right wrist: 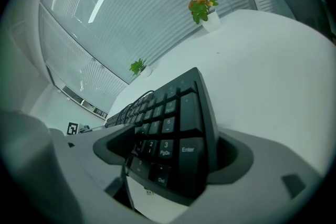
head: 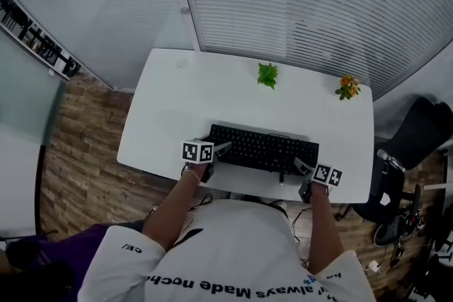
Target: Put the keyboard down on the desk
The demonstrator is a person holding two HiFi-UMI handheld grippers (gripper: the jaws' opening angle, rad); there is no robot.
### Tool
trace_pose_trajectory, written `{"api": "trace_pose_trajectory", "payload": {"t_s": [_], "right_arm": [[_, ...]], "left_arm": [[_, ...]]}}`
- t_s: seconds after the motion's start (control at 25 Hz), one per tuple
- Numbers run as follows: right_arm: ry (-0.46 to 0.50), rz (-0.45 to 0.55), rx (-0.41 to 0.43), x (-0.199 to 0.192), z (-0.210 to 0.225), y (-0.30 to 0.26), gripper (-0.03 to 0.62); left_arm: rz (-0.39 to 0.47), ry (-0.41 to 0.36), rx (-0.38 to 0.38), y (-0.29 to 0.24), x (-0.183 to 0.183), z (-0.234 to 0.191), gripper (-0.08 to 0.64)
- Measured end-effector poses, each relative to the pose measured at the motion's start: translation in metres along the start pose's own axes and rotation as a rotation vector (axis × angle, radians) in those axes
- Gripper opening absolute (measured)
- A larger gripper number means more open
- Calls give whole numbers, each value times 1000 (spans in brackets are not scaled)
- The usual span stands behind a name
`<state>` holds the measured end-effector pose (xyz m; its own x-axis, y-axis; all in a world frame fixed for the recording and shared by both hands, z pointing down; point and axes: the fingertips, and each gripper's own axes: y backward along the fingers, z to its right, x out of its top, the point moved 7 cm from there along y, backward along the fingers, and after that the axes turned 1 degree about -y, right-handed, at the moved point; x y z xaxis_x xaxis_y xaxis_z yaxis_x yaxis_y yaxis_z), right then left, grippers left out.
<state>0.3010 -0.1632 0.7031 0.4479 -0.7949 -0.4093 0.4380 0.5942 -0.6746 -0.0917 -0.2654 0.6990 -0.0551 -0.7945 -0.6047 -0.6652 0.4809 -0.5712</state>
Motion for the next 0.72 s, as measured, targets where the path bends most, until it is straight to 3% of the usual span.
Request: {"api": "trace_pose_trajectory", "payload": {"t_s": [0.72], "right_arm": [[29, 10, -97, 1, -4, -4, 469]], "left_arm": [[-6, -27, 71, 1, 0, -2, 407]]}}
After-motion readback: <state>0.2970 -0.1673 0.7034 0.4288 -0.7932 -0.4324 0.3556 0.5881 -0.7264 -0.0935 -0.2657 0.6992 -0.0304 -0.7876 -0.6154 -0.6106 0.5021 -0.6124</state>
